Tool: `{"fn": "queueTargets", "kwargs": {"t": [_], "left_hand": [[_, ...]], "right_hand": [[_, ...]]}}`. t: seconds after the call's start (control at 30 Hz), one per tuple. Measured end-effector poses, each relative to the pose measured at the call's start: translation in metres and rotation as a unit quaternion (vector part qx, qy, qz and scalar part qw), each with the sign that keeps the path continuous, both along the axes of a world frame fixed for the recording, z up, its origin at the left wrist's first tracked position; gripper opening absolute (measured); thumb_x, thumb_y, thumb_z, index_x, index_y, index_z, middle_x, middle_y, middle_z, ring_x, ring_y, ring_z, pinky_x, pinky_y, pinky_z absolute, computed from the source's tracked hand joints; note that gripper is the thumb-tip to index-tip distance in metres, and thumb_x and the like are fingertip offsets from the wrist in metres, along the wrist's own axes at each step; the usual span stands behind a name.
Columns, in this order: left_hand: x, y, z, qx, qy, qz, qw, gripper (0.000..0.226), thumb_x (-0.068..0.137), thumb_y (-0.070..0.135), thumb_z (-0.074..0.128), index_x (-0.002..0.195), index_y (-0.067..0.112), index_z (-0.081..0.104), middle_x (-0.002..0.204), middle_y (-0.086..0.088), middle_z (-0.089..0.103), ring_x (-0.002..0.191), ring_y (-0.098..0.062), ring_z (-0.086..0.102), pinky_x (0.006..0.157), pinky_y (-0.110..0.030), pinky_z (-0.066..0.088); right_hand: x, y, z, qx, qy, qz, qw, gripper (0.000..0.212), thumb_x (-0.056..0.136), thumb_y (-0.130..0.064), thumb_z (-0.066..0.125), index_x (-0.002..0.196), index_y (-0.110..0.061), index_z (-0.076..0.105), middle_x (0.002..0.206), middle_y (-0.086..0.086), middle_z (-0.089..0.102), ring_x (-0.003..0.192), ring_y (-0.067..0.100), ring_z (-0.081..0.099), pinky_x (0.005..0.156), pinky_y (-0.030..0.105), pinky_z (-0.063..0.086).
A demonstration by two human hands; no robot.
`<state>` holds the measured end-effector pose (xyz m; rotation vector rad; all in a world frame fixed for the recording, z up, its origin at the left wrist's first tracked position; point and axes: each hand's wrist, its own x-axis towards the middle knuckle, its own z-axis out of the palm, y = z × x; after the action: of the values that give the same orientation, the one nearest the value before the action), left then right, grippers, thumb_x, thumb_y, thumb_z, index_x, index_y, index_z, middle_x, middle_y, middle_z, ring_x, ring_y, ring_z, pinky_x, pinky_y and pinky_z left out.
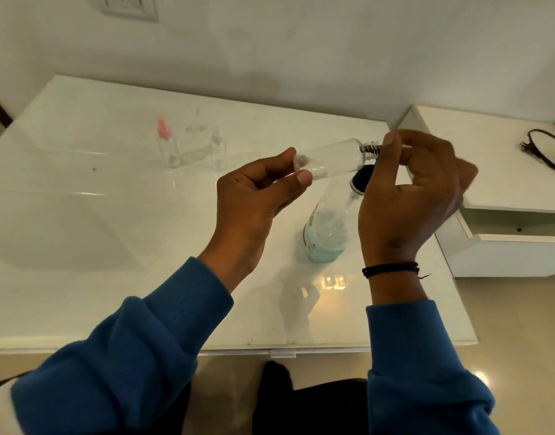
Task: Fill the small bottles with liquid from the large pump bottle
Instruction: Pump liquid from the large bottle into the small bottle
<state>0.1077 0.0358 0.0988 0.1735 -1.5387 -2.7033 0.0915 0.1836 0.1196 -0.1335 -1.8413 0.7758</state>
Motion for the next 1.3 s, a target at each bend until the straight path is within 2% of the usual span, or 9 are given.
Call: {"fn": "queueTargets", "kwargs": {"t": [0.2,0.33,0.43,0.53,0.7,0.83,1.0,1.17,1.3], "left_hand": [[-0.0013,-0.0025,0.0002,0.0,-0.001,0.009,1.0,0.04,0.081,0.001,0.077,0.121,0.002,0.071,0.111,-0.009,0.077,0.107,-0.025,0.073,0.092,-0.033,0.059],[0.0002,-0.0006,0.0008,-0.001,0.0,0.002,1.0,0.04,0.08,0.001,0.077,0.12,0.003,0.071,0.11,-0.008,0.077,0.106,-0.026,0.074,0.093,-0.036,0.059],[0.0003,-0.001,0.0005,0.0,-0.004,0.002,1.0,0.039,0.081,-0.001,0.077,0.12,0.003,0.071,0.109,-0.007,0.078,0.105,-0.026,0.074,0.092,-0.035,0.059],[0.001,-0.0019,0.0022,0.006,-0.006,0.004,1.0,0.042,0.075,0.005,0.079,0.117,0.006,0.072,0.107,-0.006,0.078,0.105,-0.025,0.074,0.09,-0.032,0.06],[0.0023,0.0012,-0.0009,0.006,-0.007,-0.002,1.0,0.037,0.08,-0.003,0.077,0.116,0.005,0.072,0.109,-0.01,0.078,0.105,-0.028,0.074,0.091,-0.034,0.06],[0.0014,-0.0006,-0.0007,-0.003,-0.006,0.003,1.0,0.037,0.079,-0.001,0.078,0.114,0.006,0.072,0.108,-0.009,0.078,0.105,-0.027,0.074,0.089,-0.033,0.06],[0.0025,0.0003,0.0012,0.005,-0.005,0.001,1.0,0.04,0.078,0.001,0.078,0.117,0.005,0.072,0.108,-0.009,0.078,0.105,-0.027,0.074,0.09,-0.033,0.06],[-0.0002,-0.0007,-0.0006,0.002,-0.005,0.004,1.0,0.039,0.082,-0.001,0.077,0.12,0.002,0.071,0.108,-0.01,0.078,0.105,-0.026,0.074,0.089,-0.032,0.06],[-0.0004,-0.0002,-0.0018,0.008,-0.009,0.006,1.0,0.041,0.082,-0.001,0.077,0.122,0.0,0.069,0.11,-0.011,0.077,0.105,-0.027,0.074,0.09,-0.032,0.059]], "right_hand": [[-0.0016,-0.0015,-0.007,-0.016,-0.022,0.02,0.999,0.025,0.096,-0.029,0.063,0.081,-0.013,0.076,0.083,-0.011,0.067,0.088,0.025,0.054,0.077,0.011,0.031],[-0.0012,0.0035,-0.0018,-0.019,-0.018,0.022,0.999,0.025,0.095,-0.03,0.064,0.079,-0.015,0.076,0.083,-0.015,0.065,0.087,0.023,0.055,0.076,0.007,0.029],[-0.0023,0.0028,-0.0039,-0.026,-0.025,0.026,0.999,0.026,0.095,-0.029,0.063,0.078,-0.014,0.076,0.083,-0.011,0.068,0.083,0.028,0.06,0.077,0.005,0.028],[-0.0011,0.0,-0.0068,-0.027,-0.024,0.038,0.999,0.022,0.096,-0.026,0.064,0.081,-0.015,0.074,0.083,-0.013,0.064,0.08,0.026,0.059,0.075,0.008,0.031],[0.0001,0.0036,-0.0034,-0.018,-0.011,0.018,1.0,0.026,0.096,-0.028,0.062,0.078,-0.015,0.075,0.083,-0.015,0.064,0.081,0.024,0.057,0.075,0.006,0.028],[-0.0011,0.002,-0.0086,-0.016,-0.018,0.032,0.999,0.025,0.097,-0.024,0.062,0.078,-0.014,0.073,0.081,-0.01,0.066,0.078,0.024,0.059,0.075,0.008,0.031],[-0.0008,0.0063,-0.004,-0.005,-0.013,0.029,0.999,0.028,0.097,-0.027,0.061,0.076,-0.014,0.074,0.08,-0.009,0.069,0.078,0.025,0.06,0.076,0.007,0.03],[-0.0016,0.003,-0.0074,-0.007,-0.017,0.038,0.999,0.024,0.097,-0.024,0.063,0.077,-0.014,0.072,0.08,-0.013,0.061,0.072,0.027,0.06,0.074,0.006,0.031],[-0.0002,0.0048,-0.0041,0.001,-0.014,0.039,0.999,0.025,0.097,-0.025,0.062,0.078,-0.015,0.073,0.08,-0.012,0.063,0.072,0.027,0.06,0.073,0.006,0.03]]}}
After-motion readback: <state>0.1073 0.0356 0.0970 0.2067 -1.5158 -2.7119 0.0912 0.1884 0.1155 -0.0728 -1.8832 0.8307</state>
